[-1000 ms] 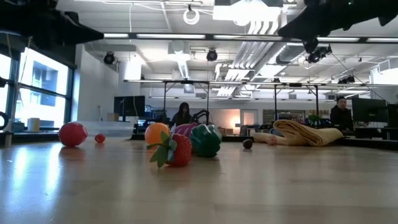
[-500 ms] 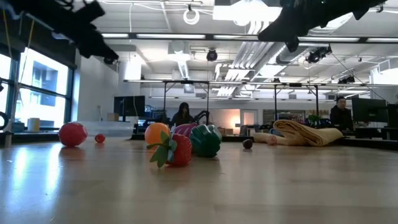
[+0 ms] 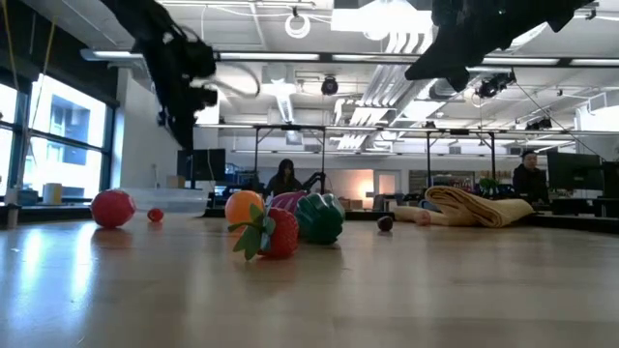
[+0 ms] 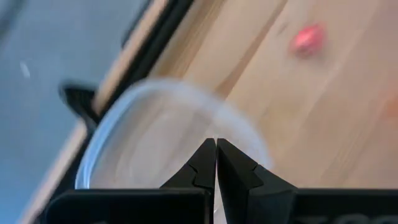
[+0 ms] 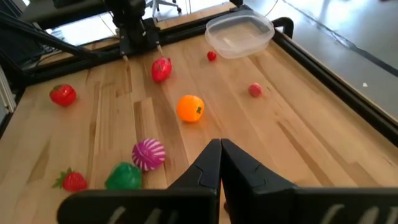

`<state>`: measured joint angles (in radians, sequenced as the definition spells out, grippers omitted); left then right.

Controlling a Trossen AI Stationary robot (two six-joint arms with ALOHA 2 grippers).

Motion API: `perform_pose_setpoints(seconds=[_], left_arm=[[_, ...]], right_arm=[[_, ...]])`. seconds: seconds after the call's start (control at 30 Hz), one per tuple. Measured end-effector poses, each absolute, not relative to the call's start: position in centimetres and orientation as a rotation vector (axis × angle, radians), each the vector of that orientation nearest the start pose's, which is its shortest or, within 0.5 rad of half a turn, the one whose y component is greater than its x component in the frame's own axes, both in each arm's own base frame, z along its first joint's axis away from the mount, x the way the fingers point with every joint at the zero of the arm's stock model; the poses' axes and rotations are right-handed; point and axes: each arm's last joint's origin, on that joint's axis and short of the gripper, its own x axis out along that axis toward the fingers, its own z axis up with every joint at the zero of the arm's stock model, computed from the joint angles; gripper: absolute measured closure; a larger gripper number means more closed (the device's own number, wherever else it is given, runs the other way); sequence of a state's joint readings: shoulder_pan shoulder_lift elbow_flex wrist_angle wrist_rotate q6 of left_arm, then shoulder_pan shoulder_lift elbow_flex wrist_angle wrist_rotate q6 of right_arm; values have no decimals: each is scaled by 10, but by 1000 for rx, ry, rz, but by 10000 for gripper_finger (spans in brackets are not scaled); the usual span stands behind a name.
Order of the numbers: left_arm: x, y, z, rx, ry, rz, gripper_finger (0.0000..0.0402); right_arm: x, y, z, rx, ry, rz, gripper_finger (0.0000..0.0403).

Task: Pick and placing Produce into tupperware
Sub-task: Prepare the transparent bin

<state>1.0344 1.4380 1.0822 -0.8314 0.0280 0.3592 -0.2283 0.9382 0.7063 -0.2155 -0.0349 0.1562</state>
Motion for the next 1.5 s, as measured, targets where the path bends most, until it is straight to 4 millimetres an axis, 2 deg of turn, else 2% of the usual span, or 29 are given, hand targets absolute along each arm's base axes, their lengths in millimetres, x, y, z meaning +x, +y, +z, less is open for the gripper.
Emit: perform_pose_setpoints(seconds=[0.13, 0.43, 0.73, 0.97, 1.2, 1.5], left_arm=[[133, 256, 220, -422, 1298, 649, 396], [142, 282, 187, -360, 1332, 689, 396], [148, 289, 163, -392, 1371, 660, 396], [171, 281, 142, -366, 1417, 563, 396], [199, 275, 143, -291, 1355, 506, 396], [235, 272, 169, -206, 1267, 448, 396]], right_arm=[[198, -45, 276, 213, 437, -225, 402], [198, -45, 276, 213, 435, -225, 402], [198, -45, 276, 213, 434, -225, 402], [198, -45, 276, 213, 434, -225, 402], [198, -45, 276, 213, 434, -225, 402], [198, -45, 276, 213, 434, -225, 402]])
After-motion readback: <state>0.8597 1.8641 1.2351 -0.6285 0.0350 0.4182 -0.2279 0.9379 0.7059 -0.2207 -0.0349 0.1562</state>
